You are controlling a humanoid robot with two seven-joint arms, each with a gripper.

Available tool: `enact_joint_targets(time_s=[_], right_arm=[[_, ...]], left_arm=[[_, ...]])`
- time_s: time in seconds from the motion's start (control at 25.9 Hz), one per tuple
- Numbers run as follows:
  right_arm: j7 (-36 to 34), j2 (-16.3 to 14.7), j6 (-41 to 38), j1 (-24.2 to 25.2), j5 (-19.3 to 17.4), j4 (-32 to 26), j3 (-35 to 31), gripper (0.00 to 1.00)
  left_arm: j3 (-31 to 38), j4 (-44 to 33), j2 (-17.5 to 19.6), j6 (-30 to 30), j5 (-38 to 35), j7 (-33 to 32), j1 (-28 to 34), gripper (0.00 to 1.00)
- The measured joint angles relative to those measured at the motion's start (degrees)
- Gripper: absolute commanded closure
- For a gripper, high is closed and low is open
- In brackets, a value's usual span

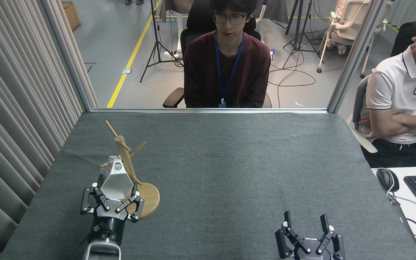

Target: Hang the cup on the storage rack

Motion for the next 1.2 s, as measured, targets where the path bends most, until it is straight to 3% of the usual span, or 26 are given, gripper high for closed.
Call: enact_joint_targets(time_s=[0.27, 0.46, 0.77, 1.2], right_arm=[[-0.12, -0.28, -0.04, -0.14, -0.03, 0.53, -0.55, 0.01], [-0.15, -0.49, -0.09, -0.29, 0.02, 0.55, -0.59, 0.01], [0.27, -4.05, -2.42, 0.65, 0.21, -0.03, -0.55, 0.01], [-0.36, -5.00, -4.45, 3.31, 0.23, -1.58, -4.62, 0.01]], left_arm=[[0.32, -1.87, 0.28, 0.01, 0.28, -0.24, 5.64, 0.00], [1.01, -7.80, 0.72, -1.26, 1.55, -0.54, 10.48, 0.00], [2.53, -22.66, 0.59, -12.62, 17.82, -3.67, 19.14, 0.00], [2.65, -24.40, 0.10, -14.86, 28.99, -4.90, 20.82, 0.00]])
